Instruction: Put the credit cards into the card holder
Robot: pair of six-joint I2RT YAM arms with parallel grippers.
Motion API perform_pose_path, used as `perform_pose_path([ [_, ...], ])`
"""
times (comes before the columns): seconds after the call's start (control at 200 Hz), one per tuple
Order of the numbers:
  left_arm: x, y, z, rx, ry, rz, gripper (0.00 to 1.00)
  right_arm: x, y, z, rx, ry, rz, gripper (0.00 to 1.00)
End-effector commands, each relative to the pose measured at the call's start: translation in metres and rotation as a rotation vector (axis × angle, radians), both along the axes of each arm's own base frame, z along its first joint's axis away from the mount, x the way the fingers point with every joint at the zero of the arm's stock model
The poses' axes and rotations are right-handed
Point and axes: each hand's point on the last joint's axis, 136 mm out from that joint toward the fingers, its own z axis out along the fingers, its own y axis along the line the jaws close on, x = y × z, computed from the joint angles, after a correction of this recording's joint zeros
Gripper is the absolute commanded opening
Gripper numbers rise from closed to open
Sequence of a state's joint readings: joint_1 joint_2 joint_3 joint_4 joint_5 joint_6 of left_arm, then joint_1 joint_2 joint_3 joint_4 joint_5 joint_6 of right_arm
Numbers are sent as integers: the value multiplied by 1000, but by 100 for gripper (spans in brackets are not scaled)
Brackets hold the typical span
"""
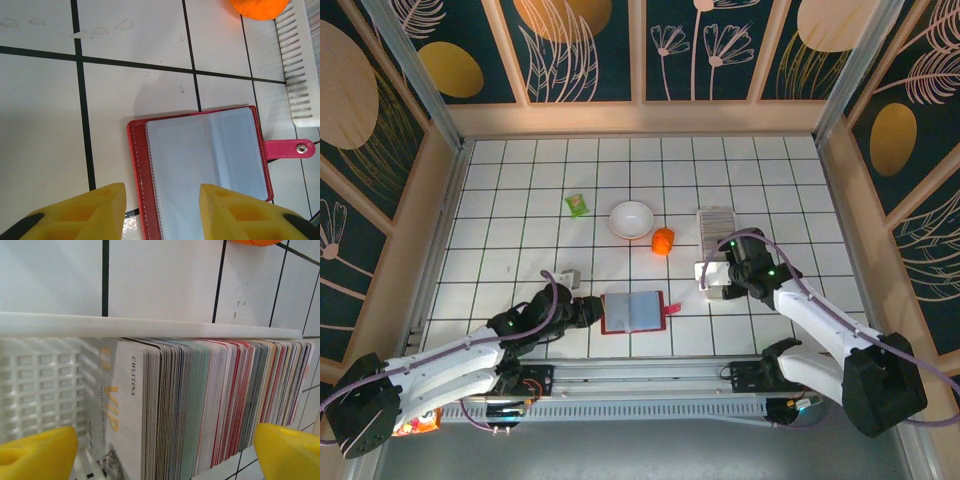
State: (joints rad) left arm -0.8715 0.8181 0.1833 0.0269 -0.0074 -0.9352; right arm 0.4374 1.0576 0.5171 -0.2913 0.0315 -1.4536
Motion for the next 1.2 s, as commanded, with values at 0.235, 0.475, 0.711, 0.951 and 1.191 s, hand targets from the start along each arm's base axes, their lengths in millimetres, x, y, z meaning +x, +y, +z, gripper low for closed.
perform_pose_path([
  [0.235,1,-7,6,-37,-21,-15,33,12,6,-4,-17,-15,39,78],
  [0.475,0,-4,0,-27,-8,-6,31,9,12,-8,9,11,60,66],
  [0.711,0,-4,-2,-43,3,13,21,8,18,1,46,26,56,44],
  [0.951,-3,-5,-4,-47,14,-4,17,5,13,1,21,16,63,35],
  [1.191,-4,-6,-5,-53,17,-5,16,3,11,3,23,18,51,25],
])
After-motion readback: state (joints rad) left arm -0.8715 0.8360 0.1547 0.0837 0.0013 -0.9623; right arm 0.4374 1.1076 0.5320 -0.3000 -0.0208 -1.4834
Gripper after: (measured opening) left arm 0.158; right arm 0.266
